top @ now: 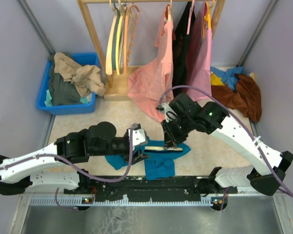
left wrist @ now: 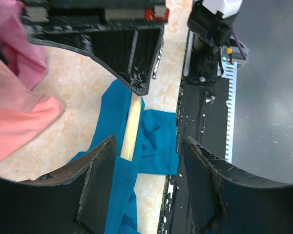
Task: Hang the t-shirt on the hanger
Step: Place the hanger at the clothesline.
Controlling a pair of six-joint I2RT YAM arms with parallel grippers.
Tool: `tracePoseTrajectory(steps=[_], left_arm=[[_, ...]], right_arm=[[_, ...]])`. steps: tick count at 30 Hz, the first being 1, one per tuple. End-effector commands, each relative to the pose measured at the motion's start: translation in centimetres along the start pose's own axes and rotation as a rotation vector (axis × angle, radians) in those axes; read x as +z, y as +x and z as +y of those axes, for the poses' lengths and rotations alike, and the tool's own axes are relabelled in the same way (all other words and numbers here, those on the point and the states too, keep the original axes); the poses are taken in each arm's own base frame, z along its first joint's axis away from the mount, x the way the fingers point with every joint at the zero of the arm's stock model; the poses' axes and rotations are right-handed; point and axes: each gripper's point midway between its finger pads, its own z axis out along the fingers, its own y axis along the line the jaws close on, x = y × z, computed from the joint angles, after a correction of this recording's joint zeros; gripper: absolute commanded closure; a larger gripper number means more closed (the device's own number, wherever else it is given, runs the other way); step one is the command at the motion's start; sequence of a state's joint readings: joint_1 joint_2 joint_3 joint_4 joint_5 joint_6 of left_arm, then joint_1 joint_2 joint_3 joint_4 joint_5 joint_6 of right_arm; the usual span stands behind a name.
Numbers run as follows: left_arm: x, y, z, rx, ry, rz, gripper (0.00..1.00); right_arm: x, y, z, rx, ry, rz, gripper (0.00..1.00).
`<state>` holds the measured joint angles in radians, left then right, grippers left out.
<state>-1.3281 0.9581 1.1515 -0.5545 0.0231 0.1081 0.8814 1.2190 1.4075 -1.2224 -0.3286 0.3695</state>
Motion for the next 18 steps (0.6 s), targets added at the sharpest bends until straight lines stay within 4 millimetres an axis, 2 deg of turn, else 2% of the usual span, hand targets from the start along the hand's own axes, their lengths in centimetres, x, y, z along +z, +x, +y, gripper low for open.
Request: tracePoseTrajectory(steps=[1,10,17,18], left_arm=[[0.5,0.8,-1.8,0.029,0.114,0.06,0.37],[3.4,2.8,-2.1,0.051,0.147,0.169,0.39],[4.3,3.1,-1.2,0.075,0.107,0.198,0.43],[4.3,3.1,-1.0,0.078,0.098,0.203,0.46]], right_arm=[[-2.7,-1.1,2.3,-0.08,-0.09,-0.058,1.0],[-3.6,-1.4,3.2,-0.105,-0.12,-0.06,1.0],[-3.8,-1.6,3.3,-0.115,-0.121,-0.064,1.0],[-3.8,-1.6,3.3,-0.116,-0.121,-0.065,1.0]])
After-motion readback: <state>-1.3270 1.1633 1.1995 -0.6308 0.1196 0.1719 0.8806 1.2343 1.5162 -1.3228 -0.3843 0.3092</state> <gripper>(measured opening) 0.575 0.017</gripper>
